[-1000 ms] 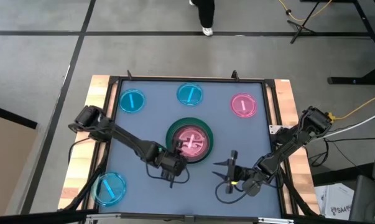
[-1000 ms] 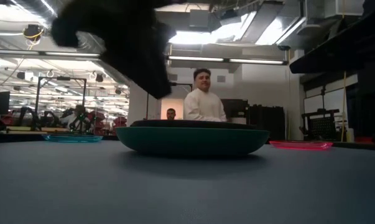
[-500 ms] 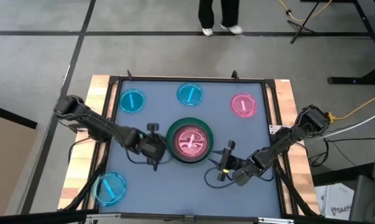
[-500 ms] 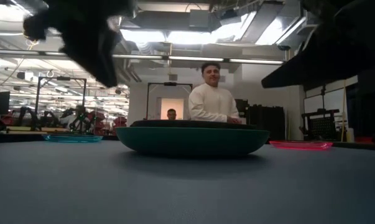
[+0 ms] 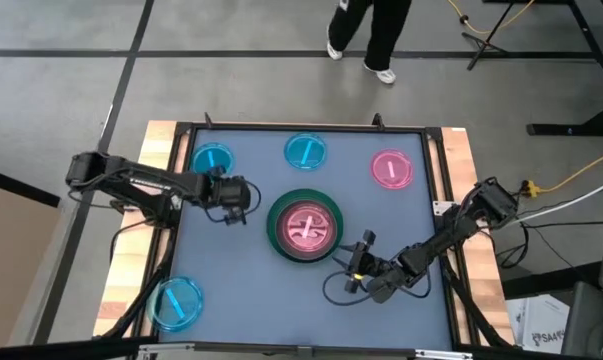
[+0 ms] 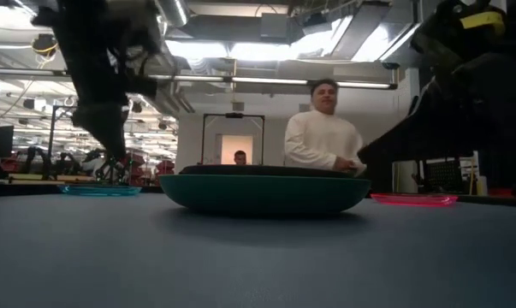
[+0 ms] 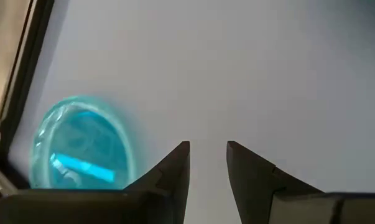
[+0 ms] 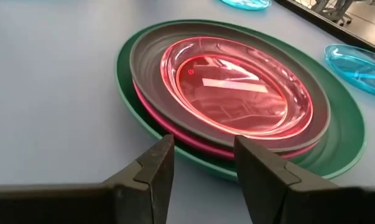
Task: Stack plastic plates
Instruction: Stack the top left light blue plate on top of the light pink plate
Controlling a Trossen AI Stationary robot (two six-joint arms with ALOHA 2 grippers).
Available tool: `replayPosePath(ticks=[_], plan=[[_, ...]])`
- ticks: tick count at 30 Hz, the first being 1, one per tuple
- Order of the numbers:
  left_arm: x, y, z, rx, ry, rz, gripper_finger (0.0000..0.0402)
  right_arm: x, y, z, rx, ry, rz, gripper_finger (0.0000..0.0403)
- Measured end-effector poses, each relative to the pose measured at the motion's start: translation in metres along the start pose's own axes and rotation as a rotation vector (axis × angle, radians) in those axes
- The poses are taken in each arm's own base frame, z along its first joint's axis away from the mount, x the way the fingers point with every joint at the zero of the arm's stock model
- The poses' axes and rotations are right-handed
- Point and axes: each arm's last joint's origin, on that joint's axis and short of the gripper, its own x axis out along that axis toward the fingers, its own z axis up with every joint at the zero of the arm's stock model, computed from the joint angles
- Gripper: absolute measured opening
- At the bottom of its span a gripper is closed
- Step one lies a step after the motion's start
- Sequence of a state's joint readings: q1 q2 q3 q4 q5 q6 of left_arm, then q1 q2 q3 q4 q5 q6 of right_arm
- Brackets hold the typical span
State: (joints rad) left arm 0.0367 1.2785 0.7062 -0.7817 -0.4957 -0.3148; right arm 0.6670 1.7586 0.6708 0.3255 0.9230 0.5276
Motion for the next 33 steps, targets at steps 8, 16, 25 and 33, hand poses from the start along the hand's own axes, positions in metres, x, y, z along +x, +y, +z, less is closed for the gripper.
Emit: replayPosePath(ticks=[8, 16, 25, 33], plan=[[0.034, 0.027, -0.002, -0.087, 0.156, 0.084, 0.0100, 0.002, 0.001, -0.003, -0.014, 0.006, -0.004, 0.0159], [0.060, 0.040, 0.000, -0.049, 0.256, 0.098, 0.0100, 0.002, 0.000, -0.004, -0.020, 0.010, -0.006, 0.0159], [0.086, 0.049, -0.003, -0.032, 0.360, 0.144, 0.0100, 0.002, 0.000, -0.004, -0.023, 0.008, -0.017, 0.0159], [0.092, 0.054, -0.002, -0.036, 0.360, 0.171, 0.0100, 0.002, 0.000, -0.005, -0.031, 0.009, -0.018, 0.0159]])
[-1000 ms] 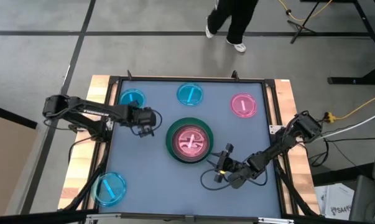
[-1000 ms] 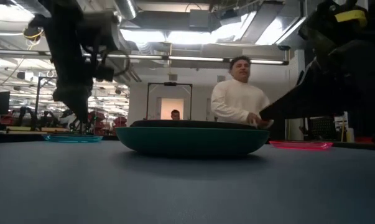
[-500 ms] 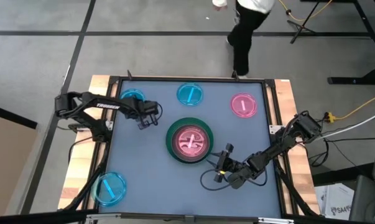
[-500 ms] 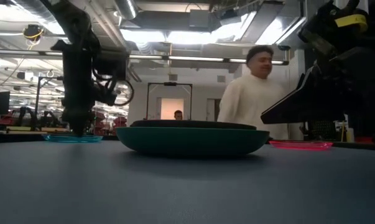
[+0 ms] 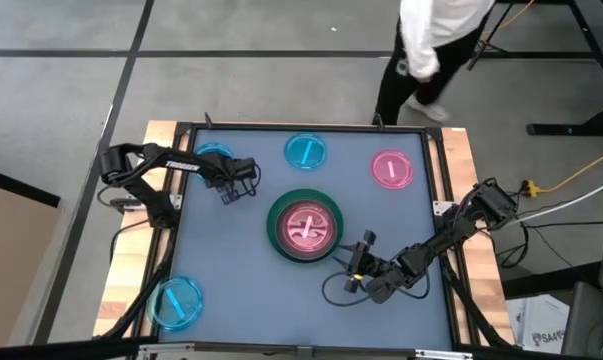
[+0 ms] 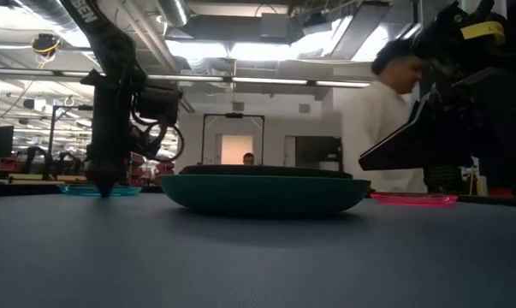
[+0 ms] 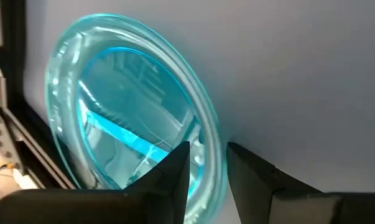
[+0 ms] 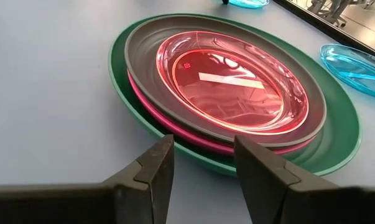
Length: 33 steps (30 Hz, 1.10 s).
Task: Stack plastic plates
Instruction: Stack the top left light blue plate on top of the light pink plate
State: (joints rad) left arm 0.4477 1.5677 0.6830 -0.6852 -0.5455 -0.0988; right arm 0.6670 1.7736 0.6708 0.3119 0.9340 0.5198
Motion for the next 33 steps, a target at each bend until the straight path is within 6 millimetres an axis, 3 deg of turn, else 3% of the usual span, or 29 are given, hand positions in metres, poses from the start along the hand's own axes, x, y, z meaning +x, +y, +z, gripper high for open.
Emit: replayPosePath(ticks=[13, 23, 33], plan=[[0.007, 0.010, 0.001, -0.025, 0.011, 0.019, 0.0096, 0.000, 0.000, 0.000, -0.004, 0.000, 0.000, 0.0159], [0.008, 0.010, 0.001, 0.038, 0.019, 0.013, 0.0009, 0.002, -0.001, 0.001, -0.047, 0.001, -0.006, 0.0159], [-0.004, 0.000, 0.001, 0.107, -0.025, 0.037, 0.0001, 0.001, 0.000, 0.000, -0.047, 0.022, 0.033, 0.0159]])
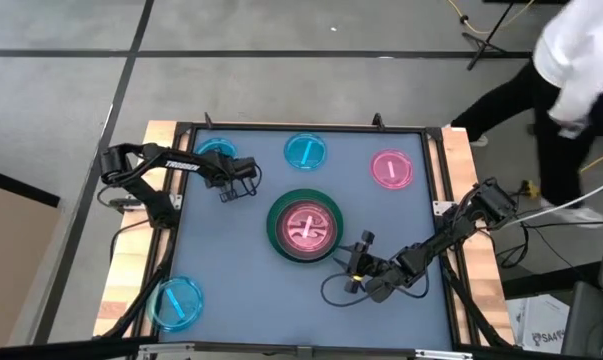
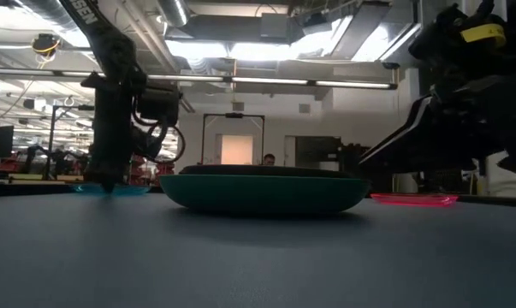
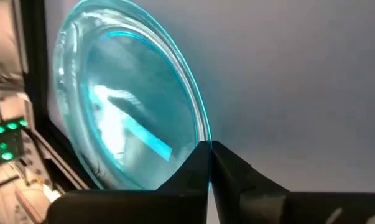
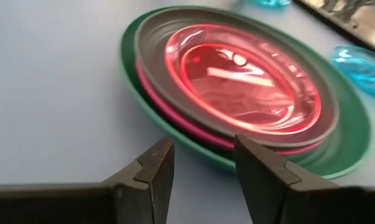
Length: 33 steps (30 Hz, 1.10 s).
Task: Stack plastic plates
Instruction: Stack the top left light blue plate on top of the light pink plate
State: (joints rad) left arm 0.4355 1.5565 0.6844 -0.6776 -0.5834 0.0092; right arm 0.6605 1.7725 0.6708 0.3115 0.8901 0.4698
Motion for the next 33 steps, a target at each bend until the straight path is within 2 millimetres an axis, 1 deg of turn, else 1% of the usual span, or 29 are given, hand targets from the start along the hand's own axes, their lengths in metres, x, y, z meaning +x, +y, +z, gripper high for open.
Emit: replayPosePath(ticks=[2, 6, 12, 16, 21, 24, 28, 31, 33], plan=[[-0.009, -0.003, 0.002, 0.017, -0.013, 0.009, 0.0001, 0.000, 0.000, 0.000, 0.000, 0.008, 0.017, 0.0159], [-0.035, -0.010, 0.004, 0.072, -0.054, 0.018, 0.0001, 0.000, 0.000, -0.001, 0.024, 0.011, 0.009, 0.0159], [-0.079, -0.024, 0.009, 0.113, -0.126, 0.039, 0.0001, -0.003, 0.001, -0.004, 0.044, 0.020, 0.004, 0.0159], [-0.106, -0.039, 0.013, 0.142, -0.230, 0.026, 0.0000, -0.010, 0.005, -0.006, 0.023, 0.021, 0.023, 0.0159], [-0.144, -0.056, 0.014, 0.155, -0.367, -0.010, 0.0000, -0.028, 0.016, -0.009, -0.005, 0.007, 0.090, 0.0159], [-0.169, -0.068, 0.011, 0.182, -0.454, -0.047, 0.0000, -0.038, 0.022, -0.013, -0.026, -0.001, 0.123, 0.0159], [-0.200, -0.084, 0.008, 0.207, -0.555, -0.101, 0.0000, -0.047, 0.027, -0.016, 0.004, -0.006, 0.150, 0.0159], [-0.218, -0.100, 0.008, 0.220, -0.637, -0.141, 0.0000, -0.051, 0.030, -0.018, 0.008, -0.010, 0.166, 0.0159], [-0.227, -0.113, 0.009, 0.250, -0.658, -0.156, 0.0000, -0.052, 0.030, -0.017, 0.021, -0.014, 0.173, 0.0159]])
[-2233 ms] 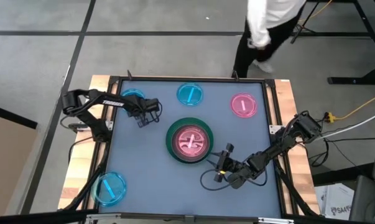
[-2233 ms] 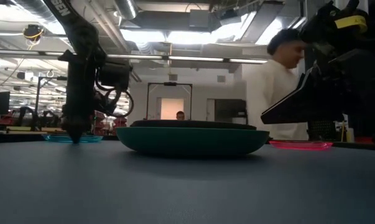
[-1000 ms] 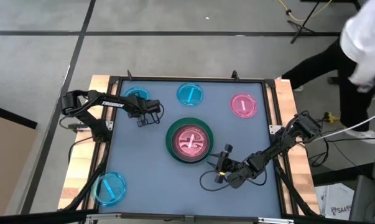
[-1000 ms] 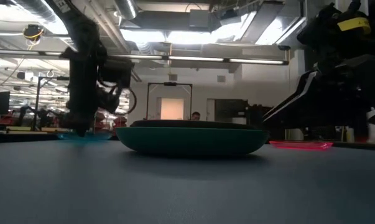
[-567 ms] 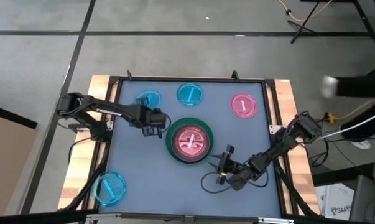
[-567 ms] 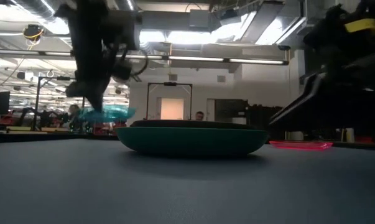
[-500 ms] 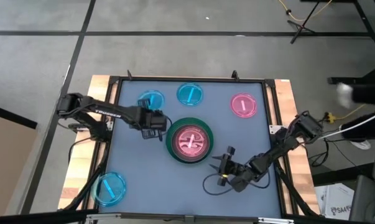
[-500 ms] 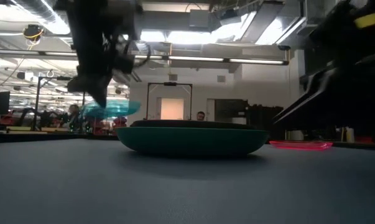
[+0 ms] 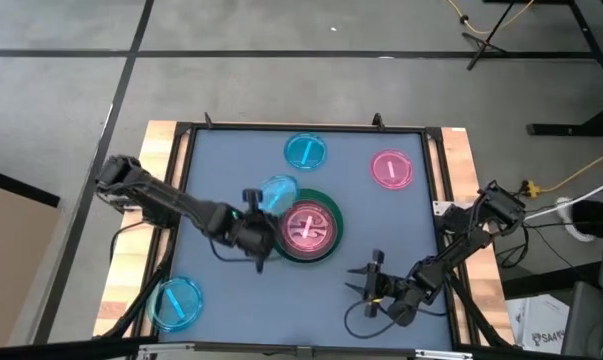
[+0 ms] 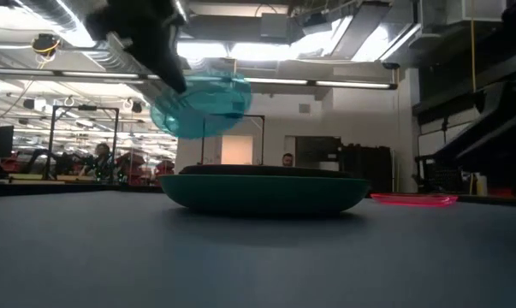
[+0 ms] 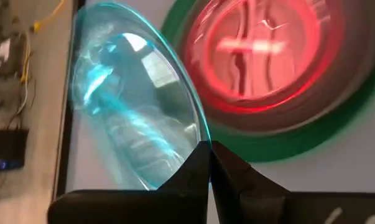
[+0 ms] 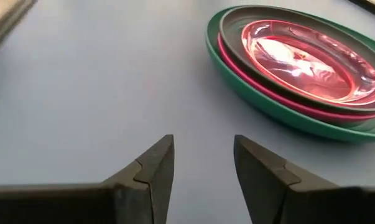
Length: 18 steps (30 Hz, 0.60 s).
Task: Stack plastic plates
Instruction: Stack the top left light blue plate on top of the light pink plate
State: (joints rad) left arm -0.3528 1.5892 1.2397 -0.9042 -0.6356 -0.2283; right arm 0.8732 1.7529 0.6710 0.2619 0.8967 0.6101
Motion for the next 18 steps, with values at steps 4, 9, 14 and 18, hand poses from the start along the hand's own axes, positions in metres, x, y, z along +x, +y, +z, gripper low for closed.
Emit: replayPosePath(ticks=[4, 9, 14, 18], plan=[[0.001, -0.029, 0.017, 0.043, -0.013, -0.029, 0.0000, -0.001, 0.002, 0.000, 0.036, 0.002, 0.020, 0.0159], [0.011, -0.063, 0.038, 0.123, -0.013, -0.050, 0.0000, -0.001, 0.003, 0.001, 0.061, -0.004, 0.029, 0.0159], [0.026, -0.083, 0.055, 0.193, -0.009, -0.044, 0.0000, -0.001, 0.003, 0.001, 0.069, 0.001, 0.040, 0.0159], [0.043, -0.093, 0.062, 0.256, -0.013, -0.057, 0.0000, -0.001, 0.004, 0.001, 0.072, 0.021, 0.069, 0.0159]])
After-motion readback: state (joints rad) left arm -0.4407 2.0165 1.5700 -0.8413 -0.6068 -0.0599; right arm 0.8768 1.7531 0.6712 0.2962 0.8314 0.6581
